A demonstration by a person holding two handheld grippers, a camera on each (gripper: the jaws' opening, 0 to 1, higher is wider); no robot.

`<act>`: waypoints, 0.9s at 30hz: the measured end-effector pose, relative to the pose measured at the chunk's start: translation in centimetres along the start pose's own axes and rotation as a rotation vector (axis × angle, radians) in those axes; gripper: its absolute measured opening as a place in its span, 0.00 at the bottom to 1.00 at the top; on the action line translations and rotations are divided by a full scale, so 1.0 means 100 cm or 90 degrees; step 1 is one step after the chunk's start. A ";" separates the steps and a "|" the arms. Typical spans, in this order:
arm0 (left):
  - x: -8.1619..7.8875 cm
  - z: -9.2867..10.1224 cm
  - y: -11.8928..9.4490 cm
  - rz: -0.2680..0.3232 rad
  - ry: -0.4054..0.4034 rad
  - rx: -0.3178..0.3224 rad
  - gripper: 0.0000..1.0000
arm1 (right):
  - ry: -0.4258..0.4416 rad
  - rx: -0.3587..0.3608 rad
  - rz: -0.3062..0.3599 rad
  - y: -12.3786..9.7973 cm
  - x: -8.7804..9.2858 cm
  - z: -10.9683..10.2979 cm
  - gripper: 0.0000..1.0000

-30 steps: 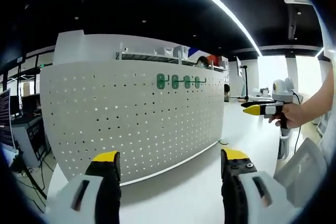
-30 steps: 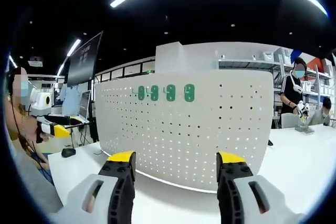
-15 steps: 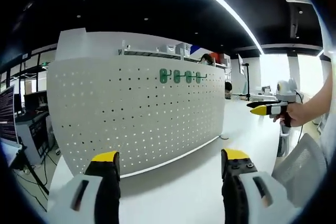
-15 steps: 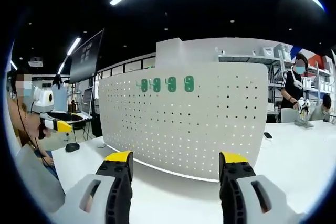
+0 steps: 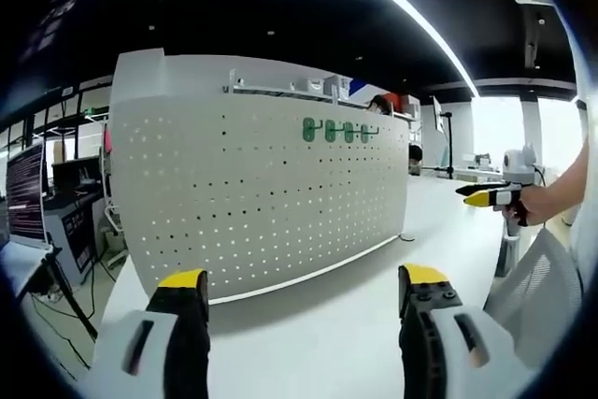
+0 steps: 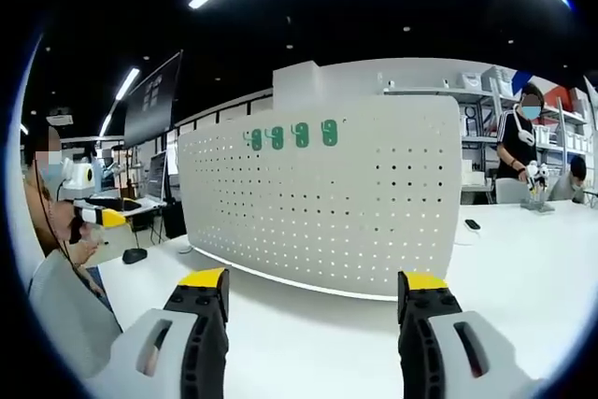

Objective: Insert the hook assembly into the mounting plate slot until the hook locks in place.

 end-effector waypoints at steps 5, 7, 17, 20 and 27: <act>0.010 0.000 -0.006 -0.007 -0.002 -0.005 0.88 | 0.004 -0.002 -0.002 -0.005 0.004 0.001 0.72; 0.012 0.001 -0.009 -0.011 -0.004 -0.008 0.88 | 0.007 -0.002 0.001 -0.007 0.005 0.002 0.73; 0.017 0.000 -0.022 -0.006 -0.009 -0.033 0.91 | 0.023 0.013 0.011 -0.019 0.008 0.010 0.76; 0.014 0.002 -0.024 0.004 -0.017 -0.038 0.92 | 0.026 0.015 0.010 -0.022 0.008 0.010 0.76; 0.021 0.001 -0.027 -0.005 -0.018 -0.033 0.92 | 0.031 0.017 0.017 -0.024 0.007 0.013 0.77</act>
Point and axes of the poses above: the point that each gripper's makers call its tool centre point, and the gripper's own axes: y roughly forward along the fingers, z roughly to its right, x roughly out of its underside, the point moved 2 cm from there along -y, roughly backward along the fingers, and after that the axes turned 15 degrees about x, right-handed, at the moved point
